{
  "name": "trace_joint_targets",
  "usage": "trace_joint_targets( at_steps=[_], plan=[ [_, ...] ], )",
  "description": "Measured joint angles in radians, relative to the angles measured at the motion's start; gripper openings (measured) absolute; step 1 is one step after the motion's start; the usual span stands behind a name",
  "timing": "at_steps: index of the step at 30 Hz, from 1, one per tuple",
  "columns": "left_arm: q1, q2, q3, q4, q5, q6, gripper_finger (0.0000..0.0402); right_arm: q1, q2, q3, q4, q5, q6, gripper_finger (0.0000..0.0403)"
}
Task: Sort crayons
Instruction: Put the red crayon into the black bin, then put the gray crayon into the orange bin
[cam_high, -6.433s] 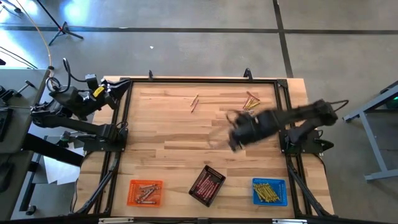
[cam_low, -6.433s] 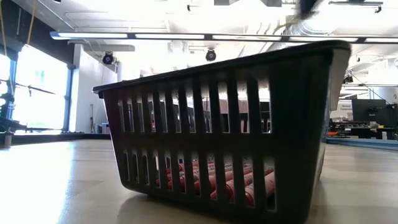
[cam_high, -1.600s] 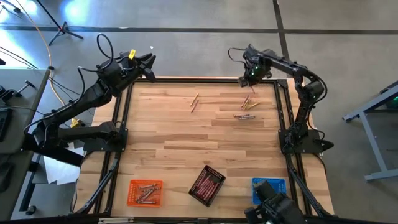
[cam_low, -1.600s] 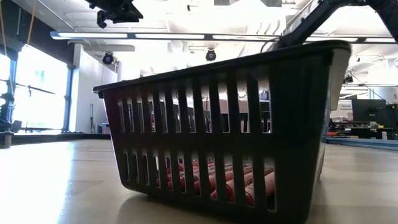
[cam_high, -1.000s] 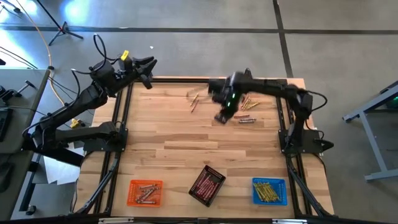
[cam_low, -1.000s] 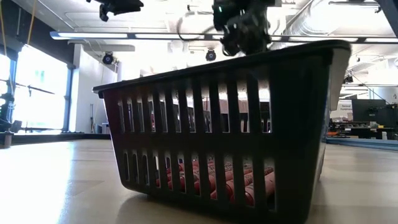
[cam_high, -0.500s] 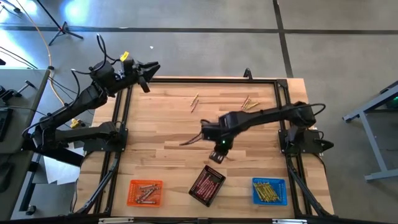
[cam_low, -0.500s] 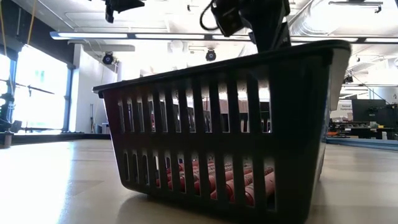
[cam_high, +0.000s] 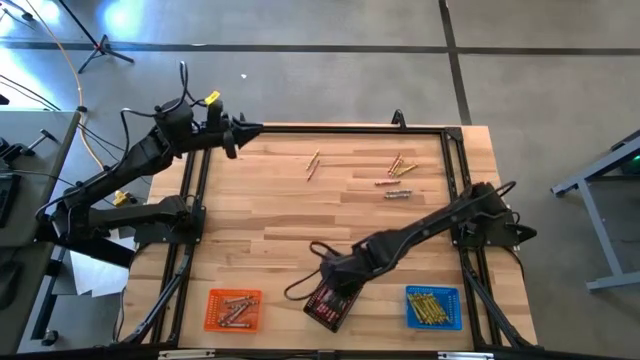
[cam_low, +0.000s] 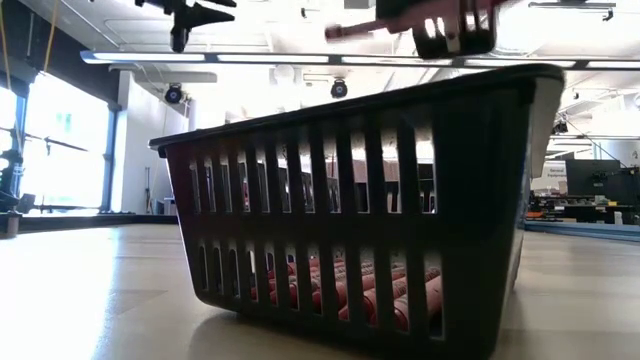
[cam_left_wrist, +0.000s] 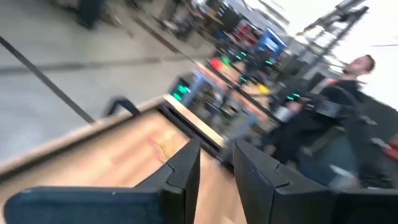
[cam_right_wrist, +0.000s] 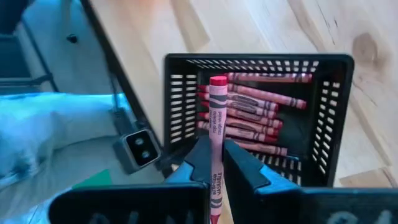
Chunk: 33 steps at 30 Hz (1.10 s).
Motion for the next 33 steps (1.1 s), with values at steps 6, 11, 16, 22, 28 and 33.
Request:
trace_joint_targets(
  at_steps=[6, 11, 16, 22, 28, 33],
  plan=[
    [-0.045, 0.0, 0.0, -0.007, 0.117, -0.048, 0.0085, 0.009, 0.076, -0.001, 0.012, 0.002, 0.039, 0.0016],
    [-0.092, 0.0, 0.0, -0.004, 0.117, -0.047, 0.0085, 0.0, 0.091, -0.001, 0.033, 0.003, 0.005, 0.0047],
    [-0.118, 0.0, 0.0, -0.002, 0.113, -0.046, 0.0085, -0.015, 0.09, 0.005, -0.002, -0.041, -0.05, 0.0087],
    [-0.122, 0.0, 0.0, -0.001, 0.111, -0.045, 0.0085, -0.062, 0.088, 0.07, -0.28, -0.101, -0.152, 0.0102],
    [-0.121, 0.0, 0.0, -0.001, 0.107, -0.016, 0.0085, -0.171, 0.051, 0.101, -0.589, 0.028, -0.279, 0.0102],
    [-0.121, 0.0, 0.0, 0.0, 0.091, 0.046, 0.0085, -0.327, 0.036, 0.101, -0.679, 0.143, -0.399, 0.0103]
  ],
)
